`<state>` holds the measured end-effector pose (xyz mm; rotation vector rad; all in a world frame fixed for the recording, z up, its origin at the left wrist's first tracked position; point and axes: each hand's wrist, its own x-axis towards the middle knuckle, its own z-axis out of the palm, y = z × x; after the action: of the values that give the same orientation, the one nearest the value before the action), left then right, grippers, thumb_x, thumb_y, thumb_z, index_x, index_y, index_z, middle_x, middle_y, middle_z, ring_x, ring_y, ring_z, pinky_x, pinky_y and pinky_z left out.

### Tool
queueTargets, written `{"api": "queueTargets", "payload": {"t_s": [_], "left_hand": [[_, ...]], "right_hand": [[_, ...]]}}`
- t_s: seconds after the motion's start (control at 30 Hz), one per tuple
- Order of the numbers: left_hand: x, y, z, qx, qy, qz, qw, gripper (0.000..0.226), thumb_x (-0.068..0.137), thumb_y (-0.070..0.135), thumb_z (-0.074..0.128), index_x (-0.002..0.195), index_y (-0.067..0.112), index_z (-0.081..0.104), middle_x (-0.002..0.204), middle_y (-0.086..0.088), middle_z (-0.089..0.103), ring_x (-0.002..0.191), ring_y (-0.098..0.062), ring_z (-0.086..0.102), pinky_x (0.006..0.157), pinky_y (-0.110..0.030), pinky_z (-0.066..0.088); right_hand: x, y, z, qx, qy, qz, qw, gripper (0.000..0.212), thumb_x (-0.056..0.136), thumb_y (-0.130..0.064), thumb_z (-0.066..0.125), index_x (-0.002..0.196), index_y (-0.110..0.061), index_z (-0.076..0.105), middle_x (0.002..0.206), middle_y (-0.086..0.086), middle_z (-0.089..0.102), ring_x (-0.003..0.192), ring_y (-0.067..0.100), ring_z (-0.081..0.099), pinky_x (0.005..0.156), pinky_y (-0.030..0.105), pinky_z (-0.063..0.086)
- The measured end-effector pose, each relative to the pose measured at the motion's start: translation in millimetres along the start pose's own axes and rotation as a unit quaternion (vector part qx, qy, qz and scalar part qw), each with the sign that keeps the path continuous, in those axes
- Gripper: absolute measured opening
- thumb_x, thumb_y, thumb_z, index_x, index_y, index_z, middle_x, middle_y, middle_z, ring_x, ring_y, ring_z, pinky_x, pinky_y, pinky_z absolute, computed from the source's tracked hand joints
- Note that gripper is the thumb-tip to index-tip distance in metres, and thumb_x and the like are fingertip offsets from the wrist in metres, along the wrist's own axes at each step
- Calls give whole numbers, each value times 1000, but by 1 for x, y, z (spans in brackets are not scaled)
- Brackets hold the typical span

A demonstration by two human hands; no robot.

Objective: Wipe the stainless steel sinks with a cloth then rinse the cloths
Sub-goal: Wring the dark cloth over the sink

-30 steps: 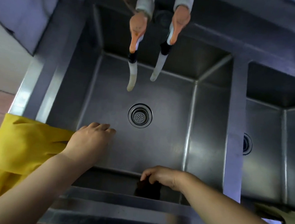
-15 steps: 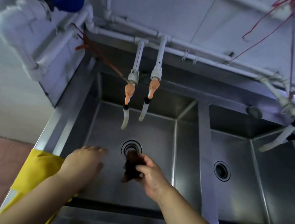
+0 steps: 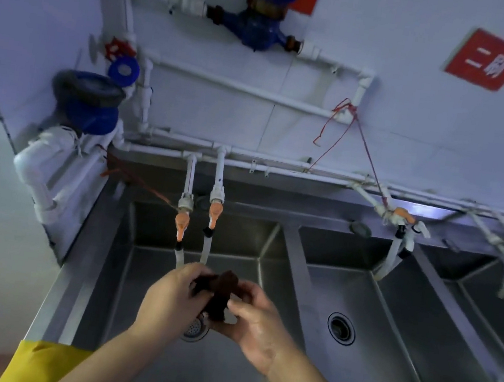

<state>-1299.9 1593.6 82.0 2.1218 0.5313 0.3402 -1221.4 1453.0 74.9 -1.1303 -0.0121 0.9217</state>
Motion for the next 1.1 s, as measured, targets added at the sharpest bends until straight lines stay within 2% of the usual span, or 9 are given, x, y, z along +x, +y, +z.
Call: {"api": "queueTargets", "payload": {"t_s": [0.1, 0.2, 0.3, 0.4, 0.5, 0.57, 0.67, 0.83, 1.1], "left_hand": [[-3, 3, -4, -27, -39, 3, 999, 29, 78, 10, 68, 78, 35, 52, 76, 12, 64, 75, -5, 61, 68, -36, 53], [-7, 5, -5, -44, -96, 6, 994, 28, 80, 9, 64, 76, 32, 48, 70, 4, 64, 66, -11, 63, 64, -41, 55], [-9, 7, 1, -62, -131, -9, 989, 19, 80, 20, 63, 77, 30, 47, 69, -6, 66, 58, -22, 65, 51, -42, 55], [-9, 7, 12, -40, -139, -3, 989, 24, 80, 17, 65, 79, 34, 47, 73, 2, 68, 59, -12, 66, 50, -35, 55], [-6, 10, 27, -5, -131, -10, 991, 31, 79, 13, 64, 81, 39, 46, 73, 8, 67, 66, -4, 64, 57, -26, 54], [-5, 17, 40, 0, -131, -25, 991, 29, 79, 14, 64, 82, 38, 48, 72, 7, 66, 65, -4, 64, 58, -29, 55], [-5, 36, 65, -28, -166, -24, 986, 29, 78, 9, 66, 84, 34, 51, 68, 4, 67, 59, -5, 66, 48, -21, 52], [-8, 88, 116, -35, -238, 7, 971, 30, 77, 2, 62, 86, 28, 53, 71, -5, 68, 54, -18, 66, 43, -27, 51], [-52, 201, 255, -8, -311, 138, 940, 44, 71, 4, 63, 84, 45, 53, 79, 19, 66, 77, 5, 62, 58, -6, 44]], "right_hand": [[-5, -1, -4, -232, 64, -20, 970, 55, 86, 1, 62, 130, -24, 42, 127, -2, 52, 109, 22, 59, 84, 40, 56], [-1, -1, -10, -442, 62, -78, 891, 84, 81, -15, 72, 142, -44, 23, 131, -18, 31, 122, 5, 38, 95, 22, 40], [3, 0, -15, -522, 31, -138, 841, 66, 82, -12, 71, 135, -38, 41, 135, -14, 36, 129, 2, 33, 107, 21, 29], [2, 3, -29, -579, 43, -138, 803, 33, 81, -10, 70, 113, -10, 63, 129, -1, 51, 123, 11, 45, 101, 16, 34], [-12, 9, -51, -558, 63, -103, 821, 18, 84, -16, 67, 101, -13, 63, 110, -1, 60, 102, 8, 54, 77, 2, 35], [-23, 9, -68, -515, 90, -84, 848, 8, 84, -16, 64, 88, -21, 60, 88, -6, 63, 82, 3, 56, 65, 6, 38], [-39, 7, -93, -448, 160, -86, 875, 23, 84, -11, 60, 73, -30, 52, 70, -11, 57, 69, 5, 53, 64, 21, 42], [-78, -18, -143, -370, 230, -104, 894, 20, 83, -11, 55, 78, -30, 58, 68, -14, 62, 65, -2, 58, 58, 13, 44], [-193, -62, -272, -419, 238, -132, 866, 23, 63, -41, 63, 86, -44, 58, 86, -18, 64, 83, -9, 58, 70, 11, 45]]}}
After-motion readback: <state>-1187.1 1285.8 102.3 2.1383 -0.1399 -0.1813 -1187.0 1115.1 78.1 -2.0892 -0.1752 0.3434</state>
